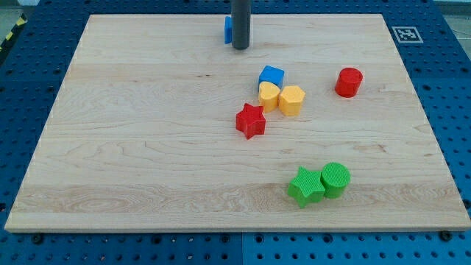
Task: Place the red circle horizontally at the right of the red star
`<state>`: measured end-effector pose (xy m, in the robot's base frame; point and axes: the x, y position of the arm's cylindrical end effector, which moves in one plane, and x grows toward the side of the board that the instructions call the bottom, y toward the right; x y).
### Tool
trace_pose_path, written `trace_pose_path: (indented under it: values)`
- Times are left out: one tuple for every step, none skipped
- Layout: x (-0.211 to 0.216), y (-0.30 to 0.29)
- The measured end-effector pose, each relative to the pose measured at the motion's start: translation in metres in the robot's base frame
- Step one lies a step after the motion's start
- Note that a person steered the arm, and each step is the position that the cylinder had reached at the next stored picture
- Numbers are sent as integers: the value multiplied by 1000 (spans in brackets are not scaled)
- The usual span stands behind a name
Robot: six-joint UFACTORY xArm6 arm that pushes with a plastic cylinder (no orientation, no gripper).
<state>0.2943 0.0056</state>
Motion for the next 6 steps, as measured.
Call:
trace_pose_path:
  values:
    - [18, 16]
    - [28, 49]
    - [29, 52]
    - [29, 59]
    - [30, 106]
    - [49, 138]
